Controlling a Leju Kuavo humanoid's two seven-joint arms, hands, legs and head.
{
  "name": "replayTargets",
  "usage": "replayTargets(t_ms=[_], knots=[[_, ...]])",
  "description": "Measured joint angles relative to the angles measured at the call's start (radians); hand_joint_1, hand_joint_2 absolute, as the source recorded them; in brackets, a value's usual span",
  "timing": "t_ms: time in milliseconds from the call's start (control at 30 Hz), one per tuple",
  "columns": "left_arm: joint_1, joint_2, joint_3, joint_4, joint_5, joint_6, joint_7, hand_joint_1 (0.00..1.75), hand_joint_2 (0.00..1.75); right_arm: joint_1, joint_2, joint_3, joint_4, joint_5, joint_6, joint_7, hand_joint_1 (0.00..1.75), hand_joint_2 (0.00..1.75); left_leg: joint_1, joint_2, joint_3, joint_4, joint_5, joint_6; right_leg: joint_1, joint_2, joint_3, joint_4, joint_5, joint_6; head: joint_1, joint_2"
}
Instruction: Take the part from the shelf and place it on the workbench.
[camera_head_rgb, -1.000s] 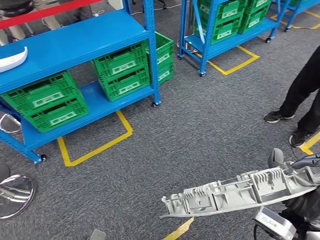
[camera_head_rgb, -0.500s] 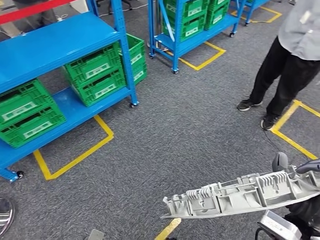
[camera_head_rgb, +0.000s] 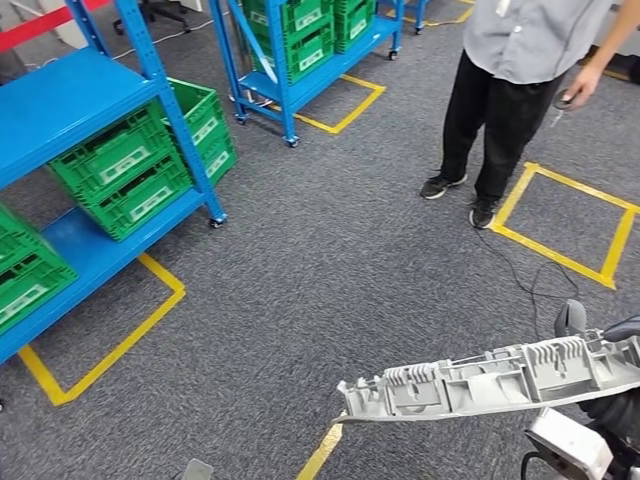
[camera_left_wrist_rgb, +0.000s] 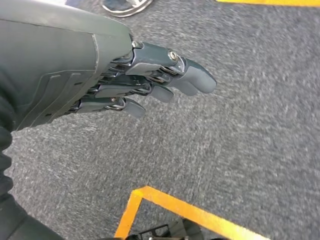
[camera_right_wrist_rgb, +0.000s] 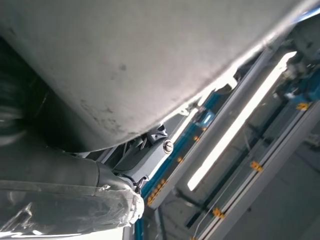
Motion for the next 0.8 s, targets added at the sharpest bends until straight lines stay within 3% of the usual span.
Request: replayTargets(t_ms=[33, 67, 100, 167, 233, 267, 300, 367, 433, 500, 533, 567, 633, 700, 733, 800], knots=[[0.0, 0.0, 0.0, 0.0, 0.0, -0.001, 0.001, 0.0, 1.75, 0.0, -0.001, -0.002, 0.0, 0.002, 0.0, 0.002, 1.75, 1.75, -0.002, -0.004, -0.004, 0.0, 0.017, 0.006, 0.003, 0.014, 0.0, 0.0, 0.0, -0.001, 0.0, 0.0], [0.0, 0.0, -0.001, 0.0, 0.0, -0.001, 0.002, 0.0, 1.75, -0.001, -0.002, -0.004, 0.0, 0.004, 0.0, 0.004, 1.75, 1.75, -0.005, -0.012, 0.008, -0.037, 0.052, 0.015, 0.004, 0.028, 0.001, 0.0, 0.001, -0.001, 0.0, 0.0], [0.0, 0.001, -0.002, 0.0, 0.0, -0.001, 0.002, 0.0, 1.75, -0.001, -0.004, -0.006, 0.0, 0.005, 0.0, 0.006, 1.75, 1.75, -0.009, -0.029, 0.033, -0.099, 0.096, 0.024, 0.005, 0.041, 0.001, 0.0, 0.002, -0.002, 0.0, 0.0], [0.0, 0.005, -0.003, 0.0, 0.001, -0.001, 0.004, 0.0, 1.75, -0.004, -0.007, -0.014, 0.0, 0.007, 0.0, 0.008, 1.75, 1.75, -0.015, -0.076, 0.082, -0.213, 0.152, 0.043, 0.003, 0.066, -0.002, 0.0, 0.004, 0.0, 0.001, 0.0], [-0.001, 0.007, -0.005, 0.0, 0.002, -0.001, 0.006, 0.0, 1.75, -0.005, -0.009, -0.023, 0.0, 0.008, 0.0, 0.01, 1.75, 1.75, -0.017, -0.094, 0.098, -0.254, 0.158, 0.053, 0.0, 0.088, -0.011, 0.0, 0.009, 0.007, -0.001, 0.0], [-0.002, 0.007, -0.006, 0.0, 0.002, -0.001, 0.006, 0.0, 1.75, -0.005, -0.01, -0.028, 0.0, 0.008, 0.0, 0.011, 1.75, 1.75, -0.017, -0.084, 0.101, -0.265, 0.158, 0.054, -0.001, 0.1, -0.016, -0.001, 0.012, 0.013, -0.001, 0.0], [-0.004, 0.006, -0.008, 0.0, 0.002, -0.001, 0.006, 0.0, 1.75, -0.005, -0.011, -0.033, 0.0, 0.008, 0.0, 0.012, 1.75, 1.75, -0.015, -0.07, 0.104, -0.276, 0.16, 0.053, -0.001, 0.096, -0.024, 0.001, 0.012, 0.017, -0.001, 0.0], [-0.006, 0.004, -0.011, 0.0, 0.002, -0.001, 0.006, 0.0, 1.75, -0.008, -0.013, -0.041, 0.0, 0.008, 0.0, 0.012, 1.75, 1.75, -0.01, -0.042, 0.11, -0.3, 0.166, 0.05, 0.004, 0.05, -0.052, 0.041, -0.017, 0.023, 0.003, 0.0], [-0.003, 0.002, -0.014, 0.0, 0.002, -0.001, 0.006, 0.0, 1.75, -0.014, -0.017, -0.044, 0.0, 0.008, 0.0, 0.012, 1.75, 1.75, -0.01, -0.015, 0.11, -0.306, 0.168, 0.049, 0.006, -0.006, -0.106, 0.152, -0.079, 0.029, 0.006, 0.0], [0.001, 0.001, -0.015, 0.0, 0.002, -0.002, 0.007, 0.0, 1.75, -0.015, -0.018, -0.046, 0.002, 0.008, 0.0, 0.013, 1.75, 1.75, -0.011, 0.015, 0.11, -0.305, 0.166, 0.049, 0.004, -0.021, -0.151, 0.252, -0.113, 0.039, 0.006, 0.0], [0.001, 0.001, -0.016, 0.0, 0.002, -0.002, 0.007, 0.0, 1.75, -0.015, -0.019, -0.047, 0.003, 0.008, 0.0, 0.013, 1.75, 1.75, -0.01, 0.029, 0.109, -0.305, 0.165, 0.048, 0.002, -0.024, -0.151, 0.257, -0.105, 0.044, 0.007, 0.0], [0.0, 0.0, -0.016, 0.0, 0.002, -0.002, 0.007, 0.0, 1.75, -0.015, -0.019, -0.049, 0.004, 0.008, 0.0, 0.013, 1.75, 1.75, -0.009, 0.042, 0.109, -0.304, 0.164, 0.046, 0.0, -0.03, -0.132, 0.224, -0.081, 0.048, 0.007, 0.0], [-0.001, -0.001, -0.017, 0.0, 0.002, -0.003, 0.007, 0.0, 1.75, -0.015, -0.019, -0.053, 0.006, 0.008, 0.0, 0.015, 1.75, 1.75, -0.01, 0.065, 0.111, -0.297, 0.158, 0.037, -0.002, -0.067, -0.056, 0.09, -0.026, 0.054, 0.008, 0.0], [-0.002, -0.001, -0.017, 0.0, 0.002, -0.003, 0.006, 0.0, 1.75, -0.016, -0.019, -0.056, 0.006, 0.008, 0.0, 0.016, 1.75, 1.75, -0.014, 0.083, 0.111, -0.286, 0.15, 0.024, 0.0, -0.094, -0.007, 0.006, -0.006, 0.043, 0.007, 0.0], [-0.002, 0.0, -0.017, 0.0, 0.002, -0.003, 0.006, 0.0, 1.75, -0.015, -0.019, -0.058, 0.006, 0.008, 0.0, 0.016, 1.75, 1.75, -0.017, 0.09, 0.112, -0.283, 0.148, 0.02, 0.002, -0.093, -0.005, 0.002, -0.009, 0.034, 0.006, 0.0], [-0.003, 0.0, -0.018, 0.0, 0.002, -0.005, 0.006, 0.0, 1.75, -0.013, -0.019, -0.06, 0.005, 0.008, 0.0, 0.017, 1.75, 1.75, -0.015, 0.101, 0.114, -0.277, 0.143, 0.013, 0.0, -0.069, -0.006, 0.003, -0.004, 0.019, 0.004, 0.0]])
